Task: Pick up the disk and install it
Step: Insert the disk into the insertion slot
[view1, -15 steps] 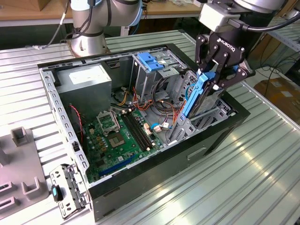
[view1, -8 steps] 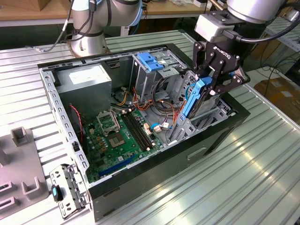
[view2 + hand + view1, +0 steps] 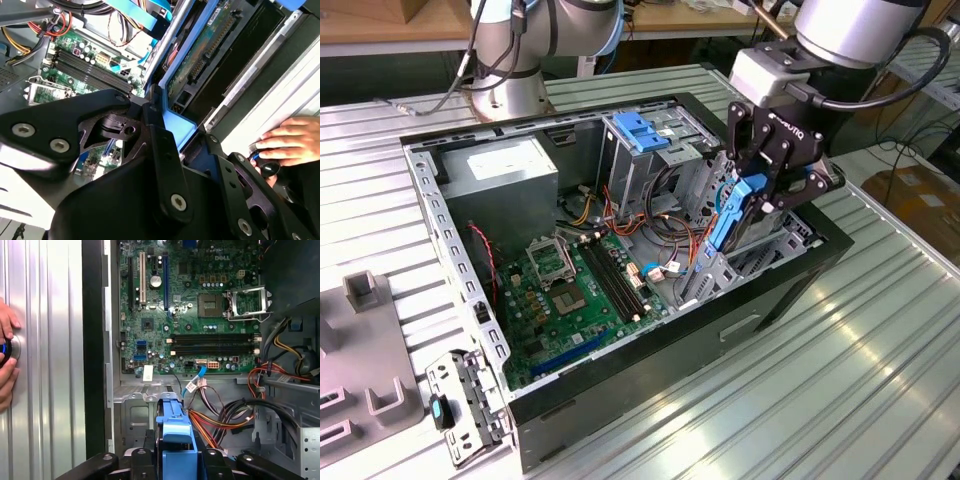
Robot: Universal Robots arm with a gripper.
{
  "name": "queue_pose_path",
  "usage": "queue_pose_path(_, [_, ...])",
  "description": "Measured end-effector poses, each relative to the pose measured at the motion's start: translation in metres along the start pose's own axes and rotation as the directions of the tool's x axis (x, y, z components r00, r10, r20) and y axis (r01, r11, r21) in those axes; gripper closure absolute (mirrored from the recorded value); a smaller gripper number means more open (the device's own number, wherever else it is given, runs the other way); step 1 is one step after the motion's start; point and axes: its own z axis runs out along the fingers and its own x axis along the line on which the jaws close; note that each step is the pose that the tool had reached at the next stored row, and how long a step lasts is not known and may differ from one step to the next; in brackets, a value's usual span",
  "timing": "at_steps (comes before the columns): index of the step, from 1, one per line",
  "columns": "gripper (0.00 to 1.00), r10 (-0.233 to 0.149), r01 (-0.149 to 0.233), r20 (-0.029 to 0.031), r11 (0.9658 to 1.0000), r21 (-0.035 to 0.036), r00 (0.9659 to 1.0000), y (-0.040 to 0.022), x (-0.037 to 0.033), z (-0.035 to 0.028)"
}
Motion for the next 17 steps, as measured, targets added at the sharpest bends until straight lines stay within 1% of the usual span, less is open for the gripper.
queue_pose_path(3, [0.63,0.0,0.0,0.0,1.0,-0.0008,1.0,0.0,-0.0001,0.0062])
queue_pose_path(4, [0.63,0.0,0.0,0.0,1.0,-0.0012,1.0,0.0,-0.0001,0.0091])
queue_pose_path(9, [0.63,0.0,0.0,0.0,1.0,-0.002,1.0,-0.0001,-0.0002,0.0149])
queue_pose_path(17, [0.63,0.0,0.0,-0.0001,1.0,-0.0022,1.0,-0.0001,-0.0002,0.0155])
